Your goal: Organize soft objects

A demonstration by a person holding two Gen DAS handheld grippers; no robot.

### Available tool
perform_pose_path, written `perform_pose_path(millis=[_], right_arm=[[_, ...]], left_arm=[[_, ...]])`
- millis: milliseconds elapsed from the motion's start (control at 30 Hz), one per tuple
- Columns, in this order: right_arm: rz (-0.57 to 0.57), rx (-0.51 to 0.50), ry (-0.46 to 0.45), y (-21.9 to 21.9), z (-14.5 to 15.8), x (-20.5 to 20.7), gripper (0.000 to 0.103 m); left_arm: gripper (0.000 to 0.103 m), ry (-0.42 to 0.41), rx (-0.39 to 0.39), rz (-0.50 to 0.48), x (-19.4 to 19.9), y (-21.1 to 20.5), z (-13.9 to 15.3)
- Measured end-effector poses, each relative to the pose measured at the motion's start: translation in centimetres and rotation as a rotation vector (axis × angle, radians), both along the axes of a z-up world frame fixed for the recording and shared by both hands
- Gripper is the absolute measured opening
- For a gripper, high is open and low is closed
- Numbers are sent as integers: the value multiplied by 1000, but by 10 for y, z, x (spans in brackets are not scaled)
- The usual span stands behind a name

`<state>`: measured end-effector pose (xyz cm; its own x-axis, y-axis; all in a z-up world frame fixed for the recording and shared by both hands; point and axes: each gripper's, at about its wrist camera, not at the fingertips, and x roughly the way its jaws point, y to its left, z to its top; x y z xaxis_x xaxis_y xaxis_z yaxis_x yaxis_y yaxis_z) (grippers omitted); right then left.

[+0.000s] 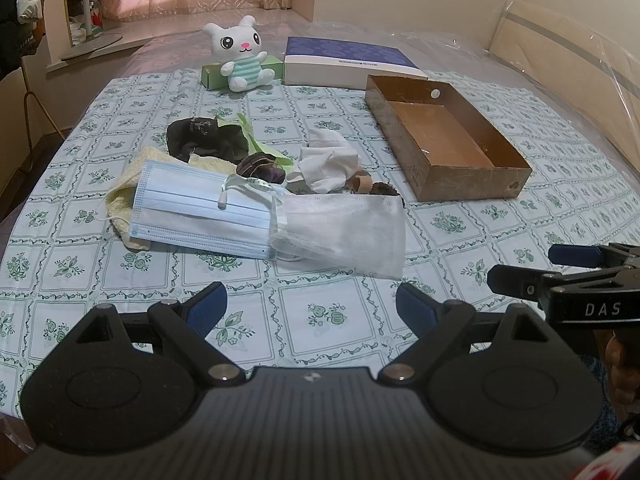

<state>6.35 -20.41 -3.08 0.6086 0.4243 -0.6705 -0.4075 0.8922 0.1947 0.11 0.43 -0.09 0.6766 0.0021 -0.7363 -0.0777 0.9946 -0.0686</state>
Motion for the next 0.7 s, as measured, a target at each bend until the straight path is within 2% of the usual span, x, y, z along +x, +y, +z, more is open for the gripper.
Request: perform_pose_path(millis=[700], right_arm=[[1, 0, -1, 2, 1, 0, 103]], left_arm=[[90, -3, 0, 1, 1, 3, 2]])
